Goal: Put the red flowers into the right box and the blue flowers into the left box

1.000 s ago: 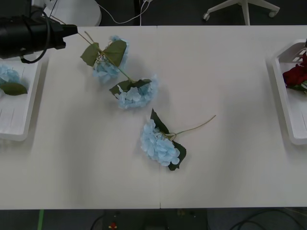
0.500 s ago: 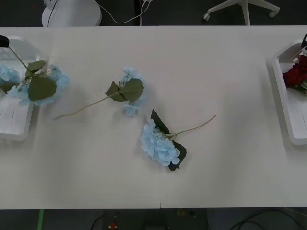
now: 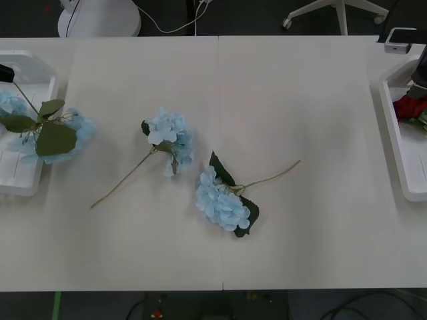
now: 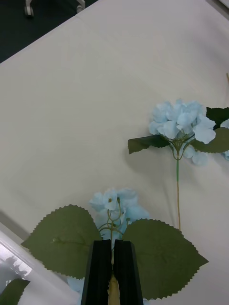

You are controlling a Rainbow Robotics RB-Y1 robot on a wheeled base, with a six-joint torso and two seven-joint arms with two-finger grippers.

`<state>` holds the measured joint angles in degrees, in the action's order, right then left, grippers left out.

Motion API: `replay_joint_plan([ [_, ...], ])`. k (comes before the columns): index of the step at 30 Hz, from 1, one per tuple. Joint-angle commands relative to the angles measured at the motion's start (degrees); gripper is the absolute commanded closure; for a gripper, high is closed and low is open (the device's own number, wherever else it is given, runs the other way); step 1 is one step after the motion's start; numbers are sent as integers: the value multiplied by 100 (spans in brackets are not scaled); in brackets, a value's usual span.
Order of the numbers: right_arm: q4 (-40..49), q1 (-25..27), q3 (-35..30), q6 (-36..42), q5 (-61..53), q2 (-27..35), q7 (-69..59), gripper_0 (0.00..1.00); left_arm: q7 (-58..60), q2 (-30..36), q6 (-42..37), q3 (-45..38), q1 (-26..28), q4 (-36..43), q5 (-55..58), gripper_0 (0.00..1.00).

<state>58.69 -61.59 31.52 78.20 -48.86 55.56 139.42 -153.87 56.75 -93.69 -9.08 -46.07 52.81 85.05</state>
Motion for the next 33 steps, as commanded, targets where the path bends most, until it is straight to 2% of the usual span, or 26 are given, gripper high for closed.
replay_joint_plan([
  [1, 1154, -177, 152, 186, -440, 324, 1245, 2, -113, 30, -36, 29, 45, 194, 161, 62],
  [2, 1435, -160, 284, 213, -475, 351, 1394, 3, -113, -23, -36, 29, 45, 194, 196, 29],
  [3, 1778, -142, 460, 213, -511, 377, 1553, 2, -113, -85, -36, 38, 45, 194, 249, 10],
  [4, 2147, -125, 662, 195, -528, 421, 1558, 2, -113, -146, -18, 38, 45, 194, 311, 0],
  [11, 3826, -10, 1770, -60, -599, 588, 1558, 2, -113, -384, 52, 337, 45, 194, 1014, 0],
  [15, 4300, 244, 1937, -174, -625, 509, 1558, 2, -113, -410, 61, 679, 45, 203, 1682, 0],
  [20, 4494, 517, 1980, -174, -599, 245, 1558, 2, -113, -419, 96, 1277, 45, 194, 3018, 0],
  [24, 4520, 534, 2367, -244, -361, -89, 1558, 2, -113, -410, 272, 1760, 116, 203, 4283, 0],
  [33, 4423, 534, 2974, -490, 78, -783, 1558, 2, -113, -287, 281, 1804, 889, 194, 6050, 0],
])
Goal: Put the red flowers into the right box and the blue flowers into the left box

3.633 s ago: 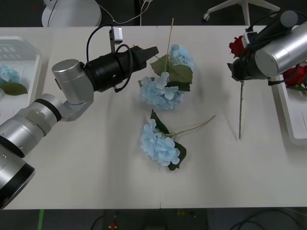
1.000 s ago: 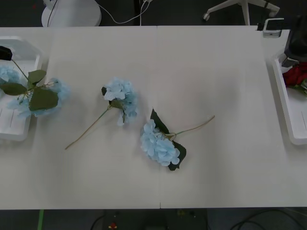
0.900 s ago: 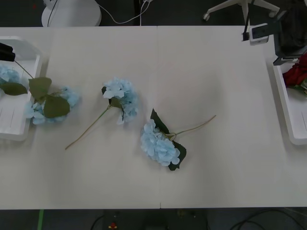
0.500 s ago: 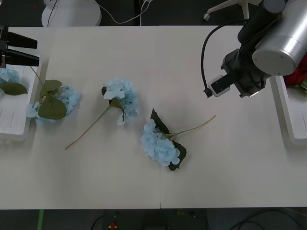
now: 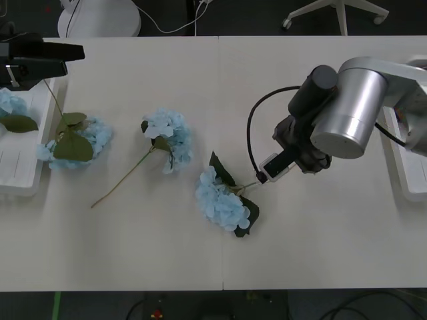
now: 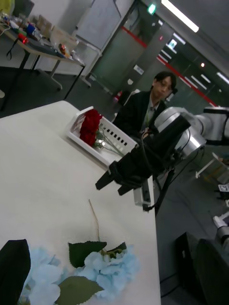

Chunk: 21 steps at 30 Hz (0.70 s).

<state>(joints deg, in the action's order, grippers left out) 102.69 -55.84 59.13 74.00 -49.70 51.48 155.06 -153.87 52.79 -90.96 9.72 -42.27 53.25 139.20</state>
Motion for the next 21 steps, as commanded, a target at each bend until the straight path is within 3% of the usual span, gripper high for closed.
replay_joint_plan([
  [1, -4, -41, 292, -88, 206, -463, -6, 2, -113, 144, 8, -67, 650, 159, 907, 0],
  [8, -513, -41, 485, -228, 285, -991, -6, 2, -113, 663, 123, -67, 1204, 203, 1285, 0],
  [15, -1507, -41, 485, -360, 233, -1606, -6, 3, -113, 1287, 562, -128, 1160, 388, 1188, 0],
  [21, -1867, -41, 573, -545, 189, -1799, -6, 2, -113, 1155, 878, -620, 1160, 405, 766, 0],
])
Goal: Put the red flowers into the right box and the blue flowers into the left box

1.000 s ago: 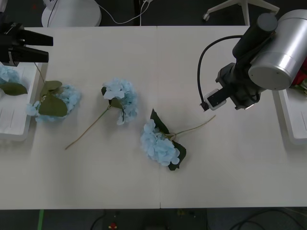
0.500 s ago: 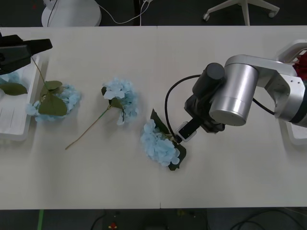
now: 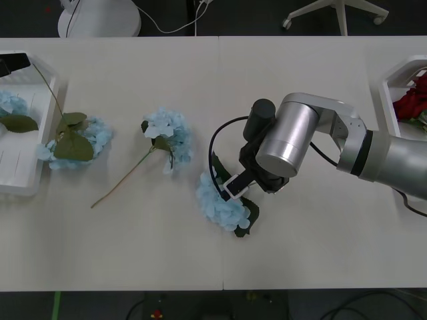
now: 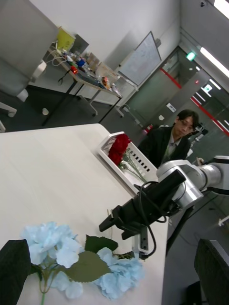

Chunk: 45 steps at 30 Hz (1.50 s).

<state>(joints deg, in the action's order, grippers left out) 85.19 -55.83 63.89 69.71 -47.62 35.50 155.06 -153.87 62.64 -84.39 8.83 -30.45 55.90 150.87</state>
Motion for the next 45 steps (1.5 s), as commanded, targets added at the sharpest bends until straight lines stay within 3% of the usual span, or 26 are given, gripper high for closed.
replay_joint_plan([
  [1, -170, -42, 133, -142, 7, -245, -6, 2, -113, 170, 283, -690, -22, 140, -603, 0],
  [8, -539, -42, 185, -265, -1, -456, -6, 2, 77, 170, 889, -1015, -31, 202, -1262, 0],
  [14, -750, -42, 194, -265, 25, -597, -6, 6, 367, 495, 1557, -1103, -31, 844, -2501, 0],
  [17, -759, -42, 203, -265, 25, -605, -6, 18, 797, 547, 1487, -1419, -31, 1116, -3292, 0],
  [22, -803, -42, 203, -265, -19, -605, -6, 65, 753, 521, 995, -1929, -40, 1608, -5173, 0],
  [25, -855, -42, 203, -273, -54, -605, -6, 70, 6, 486, 634, -2228, -40, 1916, -6122, 0],
  [29, -873, -42, 221, -273, -72, -605, -6, 76, -113, 328, 318, -2658, -40, 1942, -6764, 0],
  [36, -908, -42, 247, -273, -45, -605, -6, 100, -113, 196, 415, -2860, -31, 1933, -7432, 0],
  [41, -908, -112, 177, -256, -186, -535, -6, 100, -113, 143, 661, -2860, 232, 1933, -7054, 0],
  [45, -899, -182, -298, -106, -757, -368, -6, 100, -113, 143, 784, -2852, 575, 2074, -6764, 0],
])
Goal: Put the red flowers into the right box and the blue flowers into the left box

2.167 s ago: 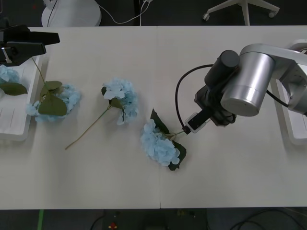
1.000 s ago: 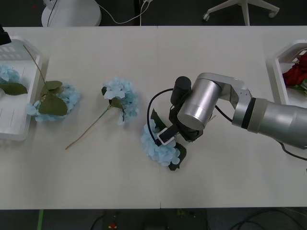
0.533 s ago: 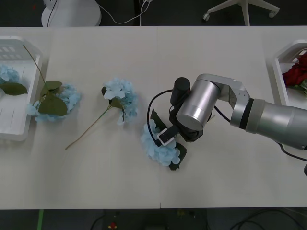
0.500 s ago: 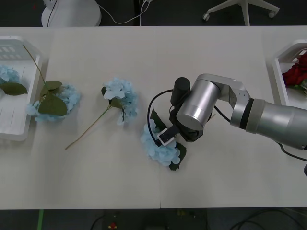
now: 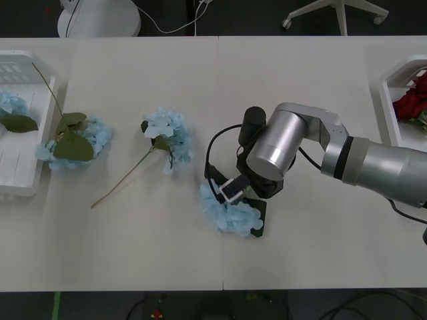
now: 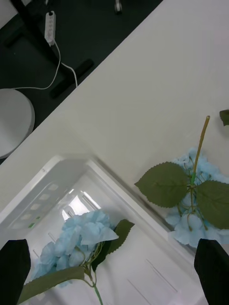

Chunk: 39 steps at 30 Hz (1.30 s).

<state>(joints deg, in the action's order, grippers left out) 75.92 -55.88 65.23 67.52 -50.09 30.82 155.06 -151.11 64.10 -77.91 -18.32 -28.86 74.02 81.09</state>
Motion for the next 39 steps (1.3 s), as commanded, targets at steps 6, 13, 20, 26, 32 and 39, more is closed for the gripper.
replay_joint_plan([
  [6, 28, -265, -1637, 754, -1768, 398, -486, 100, -389, -3, 953, 83, 786, 1677, -41, 0],
  [13, -69, -389, -2612, 578, -3499, 671, -3043, 100, 4590, 23, 3880, 1006, 1682, 3708, -2291, 0],
  [20, -552, -872, -2762, 42, -4422, 627, -4792, 100, 8906, 182, 5875, 2658, 1682, 3840, -5815, 0],
  [26, -1159, -1390, -2762, -231, -4897, 389, -5434, 100, 12544, 199, 8679, 3300, 1673, 2539, -8091, 0],
  [32, -1739, -1883, -2762, -635, -5116, 47, -5443, 100, 13696, 322, 11509, 3318, 1559, 1150, -8777, 0],
  [39, -1950, -2208, -2770, -793, -5125, -182, -5434, 100, 12412, 463, 13328, 3300, 1076, -98, -9480, 0],
])
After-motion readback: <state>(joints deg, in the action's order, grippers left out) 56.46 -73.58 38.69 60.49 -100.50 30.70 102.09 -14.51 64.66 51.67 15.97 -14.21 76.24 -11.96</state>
